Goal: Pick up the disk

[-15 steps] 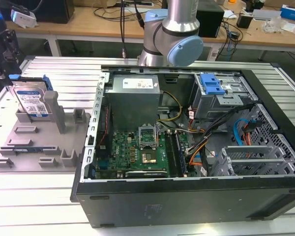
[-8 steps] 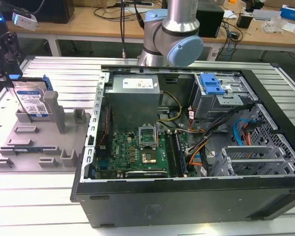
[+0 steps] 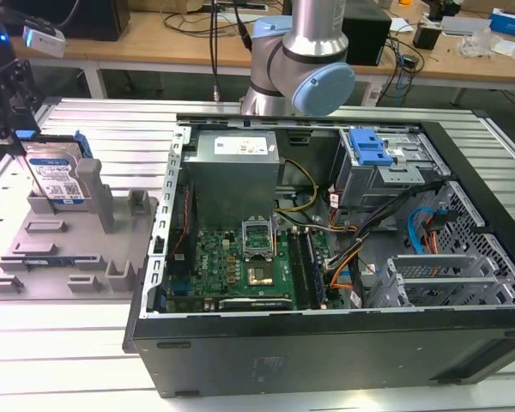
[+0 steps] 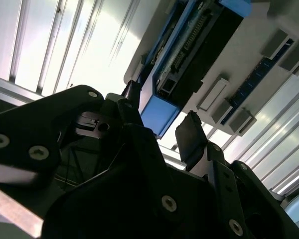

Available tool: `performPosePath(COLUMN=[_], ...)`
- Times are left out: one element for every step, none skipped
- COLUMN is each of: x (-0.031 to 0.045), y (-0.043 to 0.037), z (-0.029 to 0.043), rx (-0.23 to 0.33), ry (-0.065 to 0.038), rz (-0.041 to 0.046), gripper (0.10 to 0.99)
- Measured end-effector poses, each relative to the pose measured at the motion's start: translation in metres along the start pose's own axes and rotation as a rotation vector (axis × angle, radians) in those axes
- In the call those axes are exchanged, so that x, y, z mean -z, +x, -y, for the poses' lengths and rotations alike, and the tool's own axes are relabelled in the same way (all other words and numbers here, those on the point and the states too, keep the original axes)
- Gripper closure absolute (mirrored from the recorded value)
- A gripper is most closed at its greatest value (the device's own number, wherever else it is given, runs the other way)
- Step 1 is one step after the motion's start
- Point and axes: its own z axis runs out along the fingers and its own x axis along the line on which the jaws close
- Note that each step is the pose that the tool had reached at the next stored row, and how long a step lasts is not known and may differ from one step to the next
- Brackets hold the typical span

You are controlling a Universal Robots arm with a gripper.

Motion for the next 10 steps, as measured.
performPosePath(x=[-0.0005, -0.0013, -0.0021, -0.0034, -0.0042, -0.0047, -0.0054, -0.0062, -0.0070, -0.0077], y=[0.0000, 0.0000, 0.0000, -0.0001, -0.0001, -0.0001, -0.0001, -0.0001, -0.0001, -0.0001], z=[0.0000, 0.0000, 0.0000, 0.0000, 0.0000, 0.0000, 0.0000, 0.0000, 0.0000, 0.0000], rx=[0.001, 0.004, 0.007, 0.012, 0.015, 0.017, 0.020, 0.023, 0.027, 0.030], ry=[0.000, 0.000, 0.000, 0.000, 0.000, 0.000, 0.000, 0.000, 0.000, 0.000], rz=[0.0000, -0.0001, -0.0002, -0.0003, -0.0004, -0.0004, -0.0006, -0.0006, -0.0007, -0.0007], gripper=[0.529, 0.529, 0.529, 0.529, 0.529, 0.529, 0.529, 0.529, 0.529, 0.529])
